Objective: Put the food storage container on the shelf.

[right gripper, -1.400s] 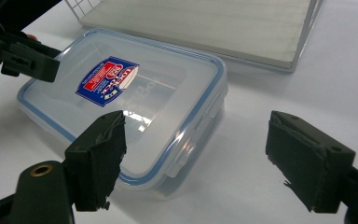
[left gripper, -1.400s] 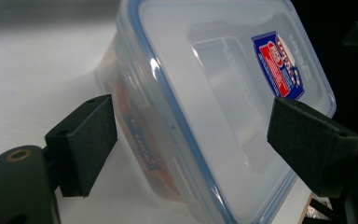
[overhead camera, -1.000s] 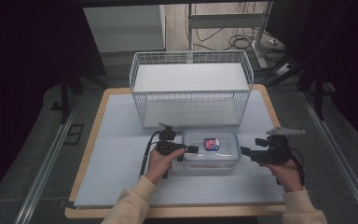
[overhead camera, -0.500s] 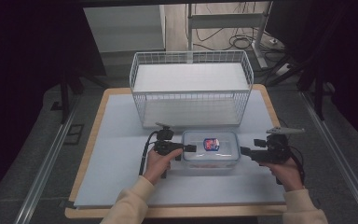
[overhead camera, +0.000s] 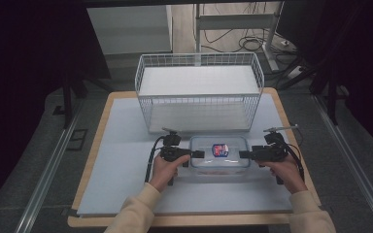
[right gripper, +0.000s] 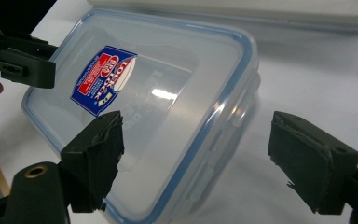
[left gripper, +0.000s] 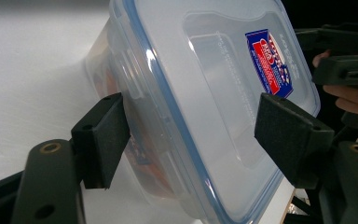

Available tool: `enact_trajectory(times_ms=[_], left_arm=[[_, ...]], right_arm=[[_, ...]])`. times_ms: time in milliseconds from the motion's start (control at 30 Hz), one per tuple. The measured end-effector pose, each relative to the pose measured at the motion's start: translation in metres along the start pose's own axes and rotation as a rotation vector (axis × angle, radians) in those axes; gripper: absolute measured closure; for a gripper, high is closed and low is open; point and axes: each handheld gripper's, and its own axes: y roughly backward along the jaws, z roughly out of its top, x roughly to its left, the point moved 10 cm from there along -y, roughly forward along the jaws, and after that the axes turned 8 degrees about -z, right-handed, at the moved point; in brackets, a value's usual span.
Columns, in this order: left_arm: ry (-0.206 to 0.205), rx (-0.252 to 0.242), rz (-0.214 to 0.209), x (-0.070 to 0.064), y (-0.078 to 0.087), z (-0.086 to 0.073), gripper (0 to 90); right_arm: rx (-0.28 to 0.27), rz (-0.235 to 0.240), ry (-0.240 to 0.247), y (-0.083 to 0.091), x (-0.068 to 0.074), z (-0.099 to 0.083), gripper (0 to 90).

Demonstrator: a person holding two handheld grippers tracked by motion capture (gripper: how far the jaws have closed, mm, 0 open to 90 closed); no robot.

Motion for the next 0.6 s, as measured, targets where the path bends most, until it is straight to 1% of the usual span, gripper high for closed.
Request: enact_trajectory(times_ms=[67,100,133,267,333,400,467,600], left_arm=[[0.004,-0.001,0.000,0.000,0.000,0.000,26.8],[0.004,-0.001,0.000,0.000,0.000,0.000,26.8],[0.004,-0.001,0.000,0.000,0.000,0.000,26.8],[0.004,0.001,0.001,0.000,0.000,0.000,26.8],[0.003,0.001,0.001,0.000,0.000,0.000,26.8],[0.003,0.001,0.001,0.000,0.000,0.000,26.8],[0.003,0.001,0.001,0.000,0.000,0.000,26.8],[-0.003,0.000,0.002,0.000,0.000,0.000,26.8]], right_arm=[[0.005,0.005,0.000,-0.002,-0.001,0.000,19.0],[0.011,0.040,-0.019,-0.006,-0.001,0.000,20.5],[0.011,0.040,-0.019,-0.006,-0.001,0.000,20.5],[0.028,0.107,-0.075,-0.009,-0.003,0.000,20.8],[0.035,0.133,-0.095,-0.011,-0.003,-0.001,21.2],[0.047,0.164,-0.111,-0.013,-0.002,-0.002,21.5],[0.069,0.200,-0.138,-0.015,0.000,-0.003,21.0],[0.080,0.211,-0.163,-0.016,0.000,-0.004,22.0]])
